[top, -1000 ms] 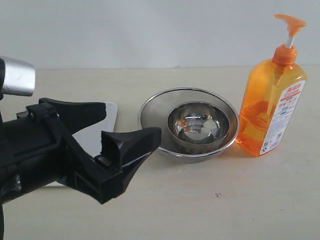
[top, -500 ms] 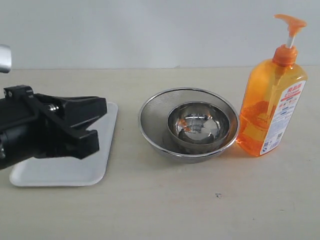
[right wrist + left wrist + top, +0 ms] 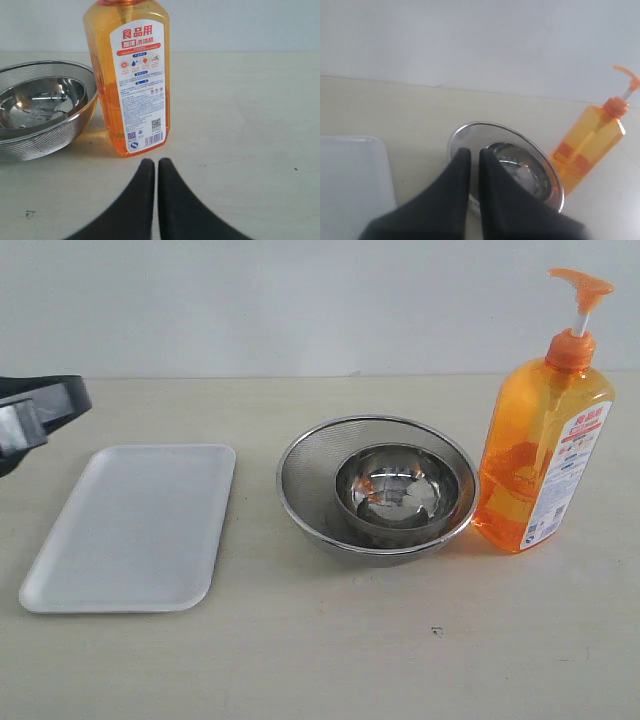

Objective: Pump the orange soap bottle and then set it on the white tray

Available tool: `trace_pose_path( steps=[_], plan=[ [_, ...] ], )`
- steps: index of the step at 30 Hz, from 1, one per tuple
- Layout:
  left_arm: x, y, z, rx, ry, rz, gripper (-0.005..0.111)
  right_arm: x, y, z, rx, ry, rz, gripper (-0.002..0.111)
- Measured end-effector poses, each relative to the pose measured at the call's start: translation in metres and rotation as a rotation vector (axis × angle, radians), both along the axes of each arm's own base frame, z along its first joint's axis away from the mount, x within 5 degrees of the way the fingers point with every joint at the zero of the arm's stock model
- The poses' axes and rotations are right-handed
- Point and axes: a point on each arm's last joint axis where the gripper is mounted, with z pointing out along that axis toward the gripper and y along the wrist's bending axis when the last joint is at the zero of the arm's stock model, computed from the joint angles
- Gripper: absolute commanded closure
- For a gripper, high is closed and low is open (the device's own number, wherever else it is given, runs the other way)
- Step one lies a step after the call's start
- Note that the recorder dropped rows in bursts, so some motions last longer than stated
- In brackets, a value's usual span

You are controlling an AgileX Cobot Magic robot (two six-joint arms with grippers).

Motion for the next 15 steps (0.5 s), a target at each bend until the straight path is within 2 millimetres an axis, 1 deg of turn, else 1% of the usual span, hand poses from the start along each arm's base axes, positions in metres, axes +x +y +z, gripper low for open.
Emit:
trace_pose_path(
  steps=[4, 7, 11, 15],
  plan=[
    [-0.006, 0.029, -0.009, -0.017, 0.000, 0.141, 0.101, 0.000, 0.000, 0.000, 0.000, 0.000, 0.000, 0.108],
    [-0.014, 0.048, -0.019, -0.053, -0.006, 0.254, 0.101, 0.000, 0.000, 0.000, 0.000, 0.000, 0.000, 0.108],
    [-0.031, 0.063, -0.026, -0.083, -0.051, 0.340, 0.101, 0.000, 0.000, 0.000, 0.000, 0.000, 0.000, 0.108],
    [-0.049, 0.073, -0.030, -0.098, -0.128, 0.389, 0.101, 0.000, 0.000, 0.000, 0.000, 0.000, 0.000, 0.108]
  ],
)
